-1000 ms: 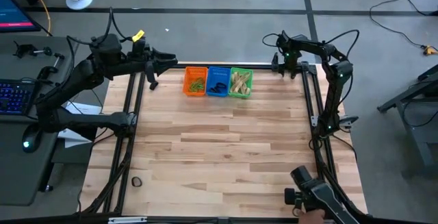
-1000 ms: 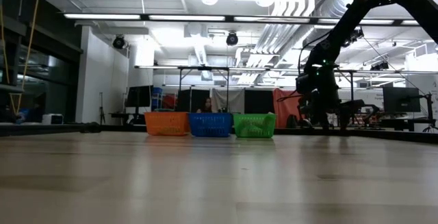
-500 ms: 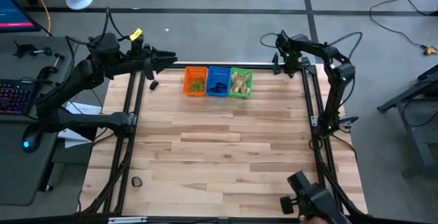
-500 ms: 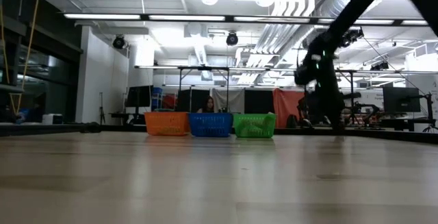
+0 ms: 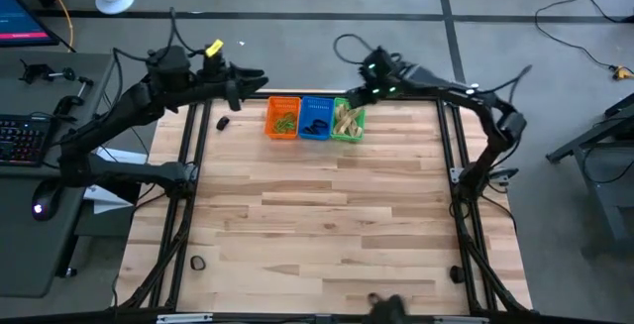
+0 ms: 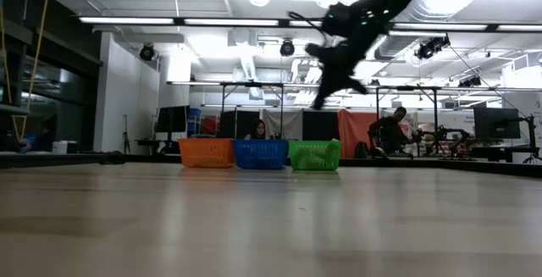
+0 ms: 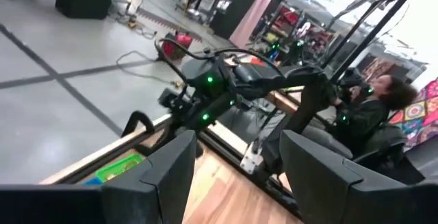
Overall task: Sort rubber bands into baskets
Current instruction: Put the black rubber band into the blue bin
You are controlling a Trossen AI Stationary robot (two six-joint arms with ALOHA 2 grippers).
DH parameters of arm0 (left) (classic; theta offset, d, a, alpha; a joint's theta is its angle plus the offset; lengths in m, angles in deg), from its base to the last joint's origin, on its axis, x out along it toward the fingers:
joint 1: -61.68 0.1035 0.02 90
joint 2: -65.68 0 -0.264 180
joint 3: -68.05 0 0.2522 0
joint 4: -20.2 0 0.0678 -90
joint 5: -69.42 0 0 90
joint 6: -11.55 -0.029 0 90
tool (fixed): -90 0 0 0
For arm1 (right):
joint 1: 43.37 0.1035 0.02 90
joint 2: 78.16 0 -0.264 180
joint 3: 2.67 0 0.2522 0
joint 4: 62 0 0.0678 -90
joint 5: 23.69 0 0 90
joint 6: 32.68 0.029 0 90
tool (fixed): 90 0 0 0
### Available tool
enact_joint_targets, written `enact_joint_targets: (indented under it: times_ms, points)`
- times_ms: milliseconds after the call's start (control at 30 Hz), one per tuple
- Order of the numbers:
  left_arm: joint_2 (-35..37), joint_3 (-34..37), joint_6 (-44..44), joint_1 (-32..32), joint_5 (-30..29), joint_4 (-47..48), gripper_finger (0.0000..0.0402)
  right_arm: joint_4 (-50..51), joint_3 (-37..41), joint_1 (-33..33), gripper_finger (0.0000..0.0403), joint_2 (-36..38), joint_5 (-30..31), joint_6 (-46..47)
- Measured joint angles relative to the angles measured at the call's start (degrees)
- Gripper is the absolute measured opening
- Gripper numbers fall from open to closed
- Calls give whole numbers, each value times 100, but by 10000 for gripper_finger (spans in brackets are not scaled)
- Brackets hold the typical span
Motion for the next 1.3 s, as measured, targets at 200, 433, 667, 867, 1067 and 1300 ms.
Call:
enact_joint_targets:
  times_ms: [200, 433, 667, 867, 1067, 1300]
  points:
    - [-211, 2, 268, -54, 4, -1, 207, -1840, 0, 758, 0, -768, -306, 1042]
    - [-162, 2, 358, -141, 14, -199, 207, -2353, 4, 925, 1, -1328, -145, 1615]
    - [-137, 2, 352, -210, 17, -266, 207, -2479, 2, 923, 92, -1346, -146, 1275]
    - [-134, 2, 349, -210, 17, -259, 207, -2506, 2, 908, 225, -1345, -124, 1230]
    - [-134, 2, 279, -210, 19, -252, 207, -1666, 2, 706, 280, -889, -956, 661]
    - [-137, 2, -2, -202, -6, -255, 207, 1347, 0, 1407, 282, 456, -361, -665]
